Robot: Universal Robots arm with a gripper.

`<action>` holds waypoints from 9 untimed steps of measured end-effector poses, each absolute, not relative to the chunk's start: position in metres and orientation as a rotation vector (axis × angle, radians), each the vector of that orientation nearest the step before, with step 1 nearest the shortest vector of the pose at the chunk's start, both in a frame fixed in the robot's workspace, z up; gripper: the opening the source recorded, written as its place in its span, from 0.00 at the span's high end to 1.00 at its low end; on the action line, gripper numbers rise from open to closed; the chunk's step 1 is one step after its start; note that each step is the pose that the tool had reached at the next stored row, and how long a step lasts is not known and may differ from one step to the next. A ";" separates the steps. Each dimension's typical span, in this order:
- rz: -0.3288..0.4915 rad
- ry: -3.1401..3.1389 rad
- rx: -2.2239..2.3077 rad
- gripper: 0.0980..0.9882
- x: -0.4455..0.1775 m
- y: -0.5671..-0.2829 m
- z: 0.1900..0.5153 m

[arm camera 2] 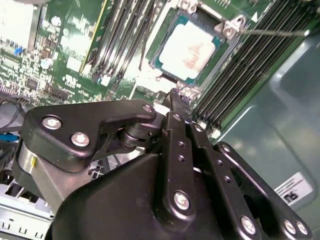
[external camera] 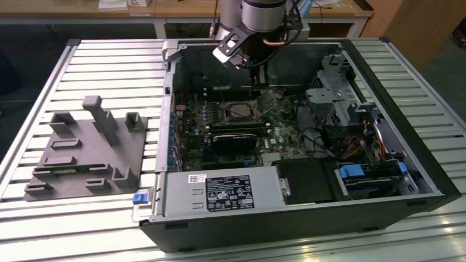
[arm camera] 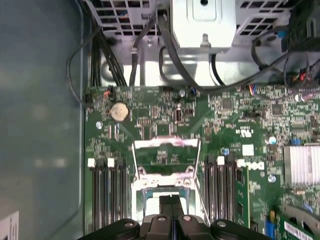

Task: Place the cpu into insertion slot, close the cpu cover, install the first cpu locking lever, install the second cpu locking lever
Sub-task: 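Close the cpu cover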

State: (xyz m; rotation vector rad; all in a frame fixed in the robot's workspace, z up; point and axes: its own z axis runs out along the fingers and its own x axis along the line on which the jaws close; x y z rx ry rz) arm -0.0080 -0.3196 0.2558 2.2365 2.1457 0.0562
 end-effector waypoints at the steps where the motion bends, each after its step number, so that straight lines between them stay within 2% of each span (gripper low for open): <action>1: 0.056 2.146 2.236 0.99 -0.006 -0.320 0.256; 9: 0.056 2.146 2.237 0.99 0.017 -0.320 0.256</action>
